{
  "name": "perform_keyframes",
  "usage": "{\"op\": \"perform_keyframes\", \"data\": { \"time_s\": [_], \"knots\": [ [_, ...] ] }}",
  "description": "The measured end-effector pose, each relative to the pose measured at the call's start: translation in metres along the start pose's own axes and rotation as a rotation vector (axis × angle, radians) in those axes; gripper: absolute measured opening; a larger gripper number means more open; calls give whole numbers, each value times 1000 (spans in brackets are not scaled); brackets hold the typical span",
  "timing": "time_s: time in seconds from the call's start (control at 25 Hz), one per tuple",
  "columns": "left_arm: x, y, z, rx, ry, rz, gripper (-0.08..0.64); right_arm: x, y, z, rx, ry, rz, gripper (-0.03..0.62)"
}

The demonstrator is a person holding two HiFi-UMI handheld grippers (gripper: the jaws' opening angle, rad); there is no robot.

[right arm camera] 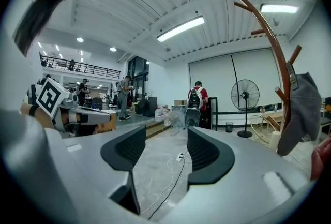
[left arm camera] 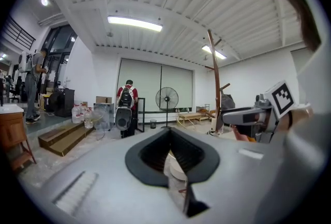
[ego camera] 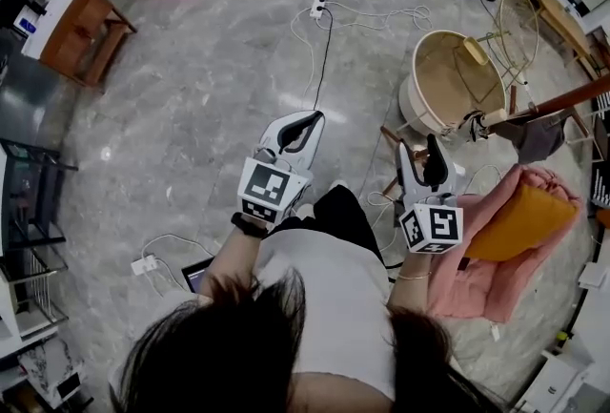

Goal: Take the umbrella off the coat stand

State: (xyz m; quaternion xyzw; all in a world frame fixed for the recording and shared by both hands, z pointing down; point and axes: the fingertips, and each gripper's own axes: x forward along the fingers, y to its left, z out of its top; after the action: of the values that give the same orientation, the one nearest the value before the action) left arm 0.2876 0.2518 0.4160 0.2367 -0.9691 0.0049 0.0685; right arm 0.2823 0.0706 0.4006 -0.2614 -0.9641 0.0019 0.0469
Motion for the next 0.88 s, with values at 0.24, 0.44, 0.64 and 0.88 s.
{"op": "perform_keyframes", "data": {
  "time_s": [0.24, 0.44, 0.64, 0.88],
  "knots": [
    [44, 24, -15, -22, 15, -1, 58, 40, -32, -13, 35, 2, -26, 239],
    [106, 55, -8, -9, 12, 2, 58, 94, -69, -9, 23, -10, -38, 247],
    [179, 80, 13, -1, 6, -38, 58, 151, -109, 2, 28, -3, -63, 255],
    [264, 100, 38, 23, 1, -102, 58, 204, -157, 18, 28, -7, -108, 256]
  ]
}}
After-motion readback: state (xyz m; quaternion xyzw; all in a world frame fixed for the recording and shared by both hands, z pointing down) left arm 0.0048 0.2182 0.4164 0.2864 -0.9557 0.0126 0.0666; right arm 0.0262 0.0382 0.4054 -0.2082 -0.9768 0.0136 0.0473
